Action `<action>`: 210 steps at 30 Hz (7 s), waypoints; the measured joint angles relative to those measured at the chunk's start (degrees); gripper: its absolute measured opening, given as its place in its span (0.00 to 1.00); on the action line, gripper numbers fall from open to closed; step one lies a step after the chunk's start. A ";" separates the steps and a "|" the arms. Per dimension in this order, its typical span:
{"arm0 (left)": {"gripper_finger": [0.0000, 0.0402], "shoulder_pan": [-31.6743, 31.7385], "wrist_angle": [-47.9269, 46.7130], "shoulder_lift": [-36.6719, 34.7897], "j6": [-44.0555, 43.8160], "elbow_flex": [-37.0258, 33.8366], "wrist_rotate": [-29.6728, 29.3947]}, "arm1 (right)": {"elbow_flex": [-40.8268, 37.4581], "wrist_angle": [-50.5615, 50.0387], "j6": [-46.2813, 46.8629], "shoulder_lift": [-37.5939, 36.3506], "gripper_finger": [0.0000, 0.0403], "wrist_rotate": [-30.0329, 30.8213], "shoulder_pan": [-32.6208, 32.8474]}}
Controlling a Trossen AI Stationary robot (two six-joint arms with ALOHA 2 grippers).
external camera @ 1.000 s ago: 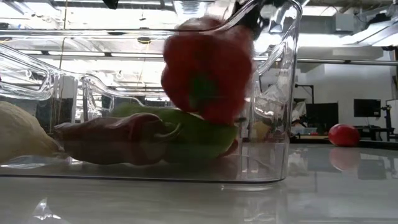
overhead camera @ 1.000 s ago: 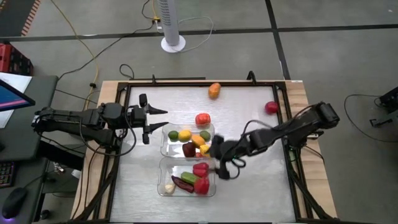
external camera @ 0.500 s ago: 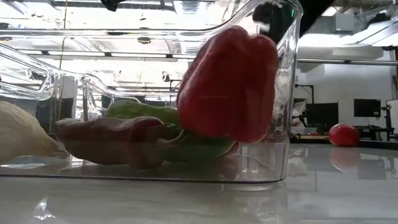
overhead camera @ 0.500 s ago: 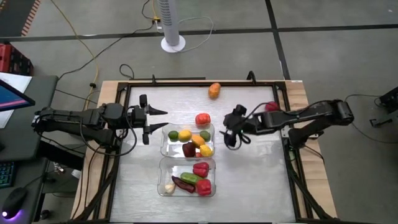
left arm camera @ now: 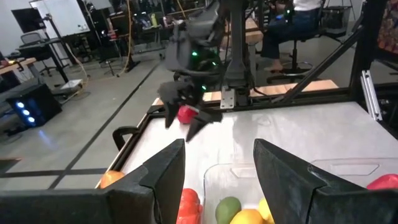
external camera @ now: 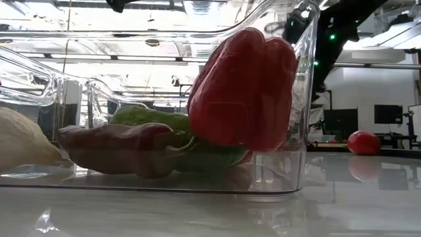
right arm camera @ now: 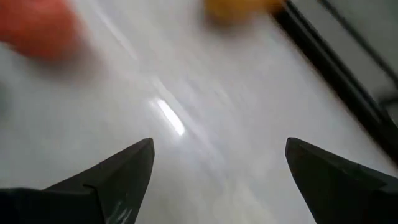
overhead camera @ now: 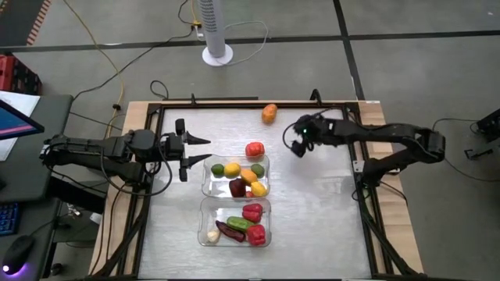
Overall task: Sort produce into baskets
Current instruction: Put the potato into the bottom transparent bin, then put the pumpkin into the bottom transparent bin
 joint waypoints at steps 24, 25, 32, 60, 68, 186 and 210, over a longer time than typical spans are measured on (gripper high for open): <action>0.44 0.00 1.01 0.02 2.73 0.00 -1.17 | 23.12 10.25 -17.90 26.02 0.96 -24.76 -16.59; 0.44 0.00 0.75 0.02 2.78 0.00 -1.21 | 25.42 9.65 -18.68 27.68 0.96 -25.74 -17.40; 0.44 0.00 -1.90 0.04 1.30 -0.02 -1.32 | 36.79 4.40 -26.92 36.20 0.96 -31.46 -21.94; 0.44 0.00 -9.33 0.03 -5.56 -0.04 -1.17 | 40.70 -19.28 -29.15 36.10 0.80 -26.75 -11.55; 0.44 0.00 -9.70 0.02 -5.59 -0.04 -1.19 | 40.76 -25.97 -36.70 31.88 0.80 -19.72 -7.56; 0.44 -9.10 10.77 -4.38 5.03 -4.70 -1.74 | 61.56 -39.16 -7.32 33.84 0.89 -6.11 16.74; 0.44 -9.16 3.15 -12.90 8.58 -4.63 -5.86 | 52.73 -20.29 -24.91 43.68 0.91 -25.33 2.82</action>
